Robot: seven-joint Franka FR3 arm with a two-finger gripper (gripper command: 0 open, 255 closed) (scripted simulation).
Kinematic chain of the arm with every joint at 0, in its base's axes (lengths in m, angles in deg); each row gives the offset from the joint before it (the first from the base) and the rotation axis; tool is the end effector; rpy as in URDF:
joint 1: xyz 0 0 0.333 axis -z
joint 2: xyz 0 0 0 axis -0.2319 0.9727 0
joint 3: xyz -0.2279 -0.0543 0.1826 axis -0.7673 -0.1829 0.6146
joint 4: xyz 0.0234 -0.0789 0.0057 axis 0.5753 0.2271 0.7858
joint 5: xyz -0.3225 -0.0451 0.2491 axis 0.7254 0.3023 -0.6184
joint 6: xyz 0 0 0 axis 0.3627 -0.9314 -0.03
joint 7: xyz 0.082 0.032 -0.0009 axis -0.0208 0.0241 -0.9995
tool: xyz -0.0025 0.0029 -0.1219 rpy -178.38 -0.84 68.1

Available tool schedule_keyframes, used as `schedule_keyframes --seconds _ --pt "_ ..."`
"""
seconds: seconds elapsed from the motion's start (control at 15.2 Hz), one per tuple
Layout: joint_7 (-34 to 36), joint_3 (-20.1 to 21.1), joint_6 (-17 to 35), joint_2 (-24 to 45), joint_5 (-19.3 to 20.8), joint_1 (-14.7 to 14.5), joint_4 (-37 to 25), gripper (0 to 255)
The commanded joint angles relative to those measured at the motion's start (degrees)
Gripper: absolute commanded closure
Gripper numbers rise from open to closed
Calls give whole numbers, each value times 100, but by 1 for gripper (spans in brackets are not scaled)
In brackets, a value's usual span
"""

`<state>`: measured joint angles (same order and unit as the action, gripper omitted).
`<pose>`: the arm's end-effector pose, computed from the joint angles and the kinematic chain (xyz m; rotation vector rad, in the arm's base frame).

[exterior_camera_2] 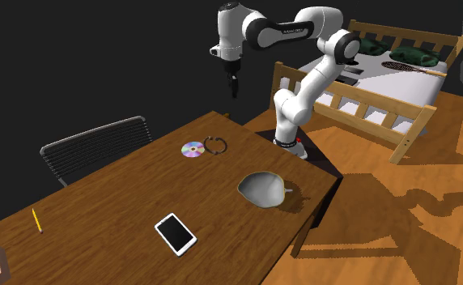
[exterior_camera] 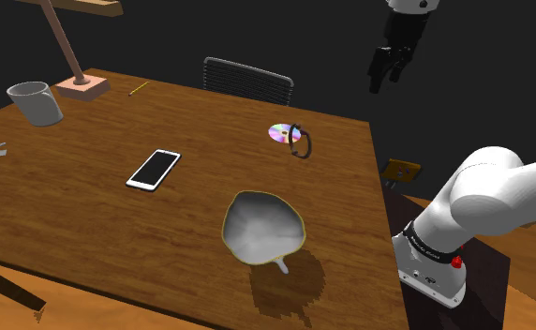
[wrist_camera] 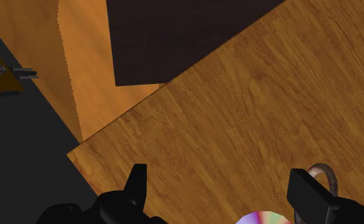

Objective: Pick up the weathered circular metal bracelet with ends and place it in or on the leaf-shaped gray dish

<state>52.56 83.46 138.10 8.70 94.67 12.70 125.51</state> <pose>0.3366 -0.0204 0.5653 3.0429 -0.1693 -0.0917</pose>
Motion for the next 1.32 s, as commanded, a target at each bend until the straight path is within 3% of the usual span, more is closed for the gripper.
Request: schedule_keyframes --seconds 0.0,0.53,1.06,1.25 --pt "0 0 0 0 0 0 0 0" --pt "778 519 1056 1135 -458 -213 -86 0" --pt "1489 987 1957 2547 -673 -377 -645 0" --pt "1527 1009 2153 2640 -674 -386 -545 0"
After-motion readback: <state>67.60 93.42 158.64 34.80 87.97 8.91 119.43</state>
